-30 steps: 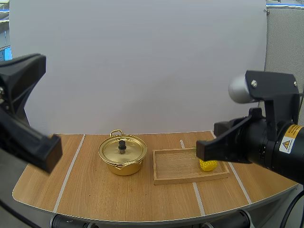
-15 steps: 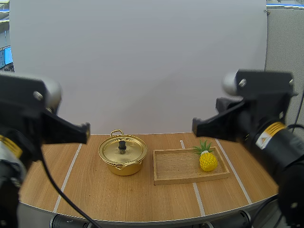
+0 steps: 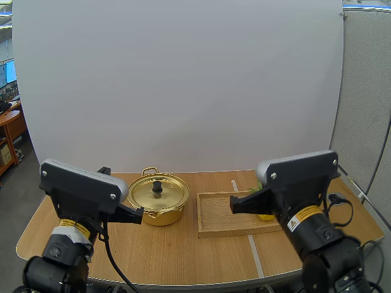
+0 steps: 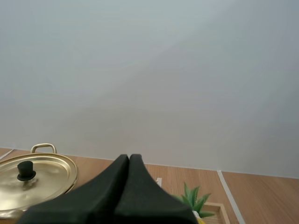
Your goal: Open the pot, put the grape inside, and close it
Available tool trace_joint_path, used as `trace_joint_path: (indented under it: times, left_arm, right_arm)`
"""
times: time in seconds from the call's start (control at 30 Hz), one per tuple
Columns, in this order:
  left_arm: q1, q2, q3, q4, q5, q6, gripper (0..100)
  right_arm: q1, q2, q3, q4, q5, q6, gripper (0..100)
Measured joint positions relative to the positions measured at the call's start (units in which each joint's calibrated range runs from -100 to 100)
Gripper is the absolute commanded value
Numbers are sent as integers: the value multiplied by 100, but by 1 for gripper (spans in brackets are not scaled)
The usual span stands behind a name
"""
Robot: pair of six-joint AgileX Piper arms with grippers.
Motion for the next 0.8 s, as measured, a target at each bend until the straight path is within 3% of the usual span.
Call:
trace_joint_path:
  times: [0.13, 0.3, 0.63, 0.73, 0.8]
  left_arm:
    - [0, 0, 469, 0, -1035, -126, 0]
    - [0, 0, 833, 0, -1432, -407, 0]
    - [0, 0, 975, 0, -1336, -563, 0]
    - [0, 0, 986, 0, -1077, -656, 0]
    - [0, 0, 986, 0, -146, -834, 0]
  right_arm:
    - [0, 0, 746, 0, -1107, 0, 0]
    - [0, 0, 1152, 0, -1337, 0, 0]
    - [0, 0, 1307, 0, -1378, 0, 0]
    - [-8, 0, 1307, 0, -1110, 0, 0]
    - [-53, 0, 1307, 0, -549, 0, 0]
